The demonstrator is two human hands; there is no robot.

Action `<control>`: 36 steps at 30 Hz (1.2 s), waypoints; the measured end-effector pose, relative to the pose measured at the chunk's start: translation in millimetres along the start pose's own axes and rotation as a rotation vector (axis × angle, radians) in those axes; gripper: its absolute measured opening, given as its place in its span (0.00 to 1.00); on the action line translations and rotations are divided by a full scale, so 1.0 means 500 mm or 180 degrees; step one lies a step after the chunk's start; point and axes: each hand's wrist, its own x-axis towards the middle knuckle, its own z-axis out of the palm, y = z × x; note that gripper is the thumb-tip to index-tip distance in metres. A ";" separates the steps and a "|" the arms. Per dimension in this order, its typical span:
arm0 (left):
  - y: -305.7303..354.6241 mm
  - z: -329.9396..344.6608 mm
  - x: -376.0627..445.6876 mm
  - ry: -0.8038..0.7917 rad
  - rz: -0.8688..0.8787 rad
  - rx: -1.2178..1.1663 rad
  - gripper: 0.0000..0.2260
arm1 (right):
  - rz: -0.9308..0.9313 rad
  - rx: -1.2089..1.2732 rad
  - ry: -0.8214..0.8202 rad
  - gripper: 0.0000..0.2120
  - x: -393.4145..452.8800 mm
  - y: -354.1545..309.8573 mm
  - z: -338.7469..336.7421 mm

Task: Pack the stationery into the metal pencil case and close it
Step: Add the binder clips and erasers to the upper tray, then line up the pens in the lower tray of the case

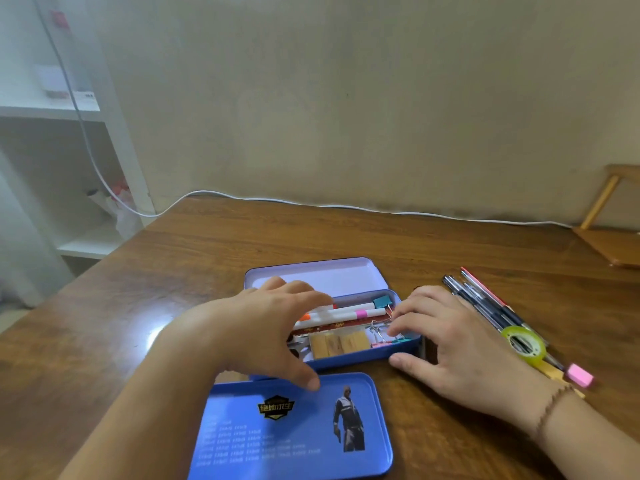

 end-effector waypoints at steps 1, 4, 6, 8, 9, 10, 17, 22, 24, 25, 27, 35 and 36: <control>0.000 0.000 0.001 0.0006 -0.0033 0.0050 0.44 | 0.0004 0.0007 0.0042 0.15 0.000 0.001 0.000; 0.002 0.001 0.007 0.0107 0.0003 0.0101 0.44 | 0.0005 0.0045 0.0137 0.11 0.001 -0.001 0.002; 0.001 0.002 0.009 0.0125 -0.0017 0.0102 0.43 | 0.0008 0.0052 0.0196 0.09 0.002 -0.003 0.006; -0.002 0.002 0.010 0.0152 -0.0050 0.0077 0.41 | 0.0072 0.0027 0.0305 0.09 0.007 -0.003 0.011; -0.004 0.002 0.011 0.0181 -0.0066 0.0073 0.40 | 0.0108 0.0007 0.0387 0.08 0.012 -0.003 0.014; -0.006 0.002 0.013 0.0210 -0.0085 0.0073 0.39 | 0.0144 -0.0014 0.0467 0.07 0.017 -0.004 0.018; -0.015 0.003 0.026 0.0398 -0.0203 0.0107 0.36 | 0.0315 -0.0249 0.0600 0.06 0.041 -0.008 0.030; -0.009 0.000 0.023 0.0819 -0.0171 0.0140 0.33 | 0.0330 -0.0224 0.0732 0.09 0.033 -0.008 0.002; 0.003 -0.007 0.019 0.1167 -0.0124 -0.0199 0.28 | 0.0446 0.0173 0.1096 0.04 0.024 0.004 -0.035; 0.009 -0.012 0.015 0.1286 -0.0081 -0.0311 0.25 | 0.0524 0.0335 0.1201 0.02 0.019 0.017 -0.056; 0.015 -0.024 0.000 0.1360 0.0001 -0.0424 0.18 | 0.0649 0.0408 0.1045 0.04 0.008 0.044 -0.093; -0.017 0.043 -0.112 0.0510 0.0014 -0.0076 0.09 | -0.0752 -0.0882 -0.0362 0.13 -0.014 0.051 -0.058; -0.026 0.055 -0.120 0.0645 -0.0039 -0.0047 0.09 | -0.0932 -0.0964 -0.0378 0.11 -0.007 0.050 -0.049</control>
